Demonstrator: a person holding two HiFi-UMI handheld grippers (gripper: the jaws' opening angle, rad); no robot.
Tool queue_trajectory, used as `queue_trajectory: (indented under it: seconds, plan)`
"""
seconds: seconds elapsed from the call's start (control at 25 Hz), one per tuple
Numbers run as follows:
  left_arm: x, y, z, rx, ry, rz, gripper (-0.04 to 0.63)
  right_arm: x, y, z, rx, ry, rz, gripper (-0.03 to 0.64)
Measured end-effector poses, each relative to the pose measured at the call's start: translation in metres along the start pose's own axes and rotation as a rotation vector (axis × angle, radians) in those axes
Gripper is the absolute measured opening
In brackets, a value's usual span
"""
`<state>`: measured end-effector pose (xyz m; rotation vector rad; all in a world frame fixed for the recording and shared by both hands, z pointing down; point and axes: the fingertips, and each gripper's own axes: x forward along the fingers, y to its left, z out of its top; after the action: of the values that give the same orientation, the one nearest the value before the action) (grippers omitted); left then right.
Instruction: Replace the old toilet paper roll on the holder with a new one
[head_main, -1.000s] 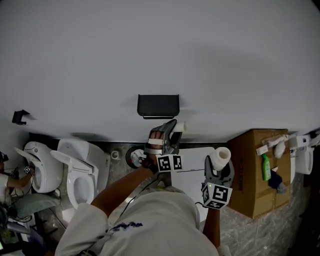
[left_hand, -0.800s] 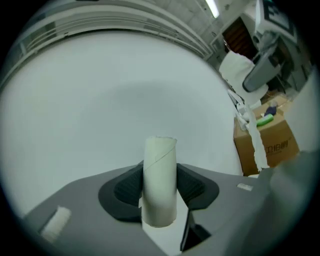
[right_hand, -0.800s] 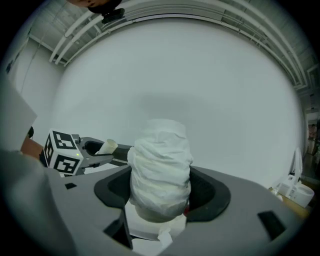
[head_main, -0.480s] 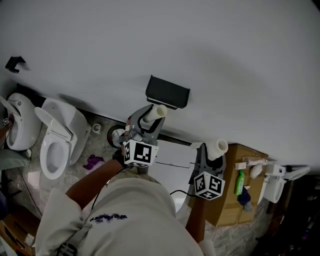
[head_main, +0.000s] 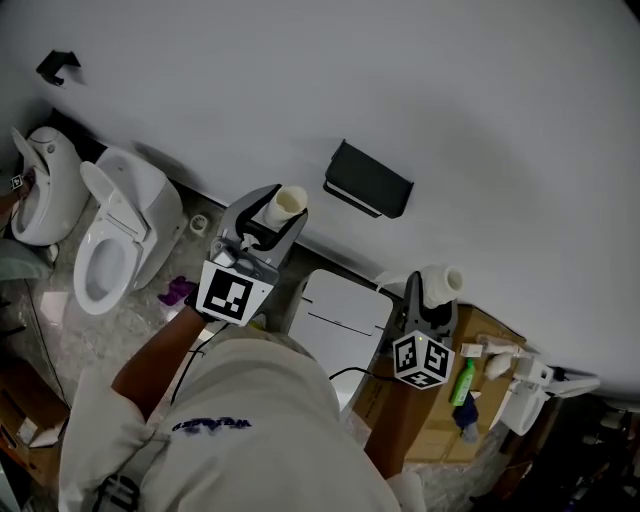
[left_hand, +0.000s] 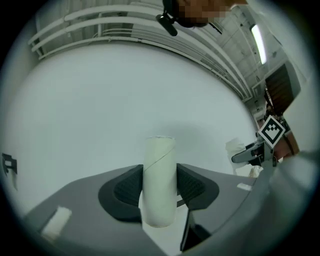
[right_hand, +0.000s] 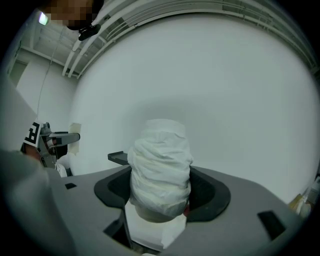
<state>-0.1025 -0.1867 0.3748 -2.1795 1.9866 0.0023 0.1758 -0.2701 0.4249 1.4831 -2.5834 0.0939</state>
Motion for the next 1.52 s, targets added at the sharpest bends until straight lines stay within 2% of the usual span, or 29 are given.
queue_trajectory:
  seconds: [0.04,0.16,0.24,0.4,0.56,0.76,0.96,1.12,1.24,1.36,1.44,1.52]
  plan:
    - [-0.005,0.006,0.002,0.009,-0.001,0.014,0.198,0.003,0.001,0.001,-0.006,-0.002,0.005,0.307]
    - [-0.013,0.023,0.000,-0.046,0.019,0.060,0.198,0.010,-0.001,0.003,-0.026,0.002,0.011,0.307]
    - [-0.017,0.030,-0.002,-0.044,0.028,0.076,0.198,0.013,-0.004,0.002,-0.051,0.009,0.015,0.307]
    - [-0.019,0.035,-0.005,-0.035,0.034,0.093,0.198,0.021,-0.008,-0.004,-0.116,0.034,0.024,0.307]
    - [-0.019,0.034,-0.004,-0.051,0.029,0.097,0.198,0.033,-0.007,-0.013,-0.213,0.101,0.039,0.307]
    - [-0.021,0.034,-0.009,-0.060,0.041,0.109,0.198,0.056,-0.004,-0.032,-0.446,0.190,0.041,0.307]
    - [-0.021,0.033,-0.013,-0.045,0.049,0.108,0.198,0.080,-0.018,-0.058,-0.714,0.277,-0.005,0.307]
    - [-0.025,0.029,-0.016,-0.012,0.070,0.097,0.198,0.090,-0.015,-0.068,-0.806,0.311,0.003,0.307]
    - [-0.027,0.030,-0.015,-0.025,0.067,0.104,0.198,0.097,-0.008,-0.075,-0.860,0.329,0.013,0.307]
    - [-0.028,0.031,-0.015,-0.040,0.063,0.111,0.198,0.105,-0.003,-0.085,-0.969,0.346,0.013,0.307]
    - [-0.028,0.031,-0.014,-0.037,0.062,0.114,0.198,0.110,-0.002,-0.092,-1.078,0.354,0.001,0.307]
    - [-0.030,0.033,-0.014,-0.035,0.064,0.117,0.198,0.115,-0.001,-0.096,-1.243,0.356,-0.037,0.307]
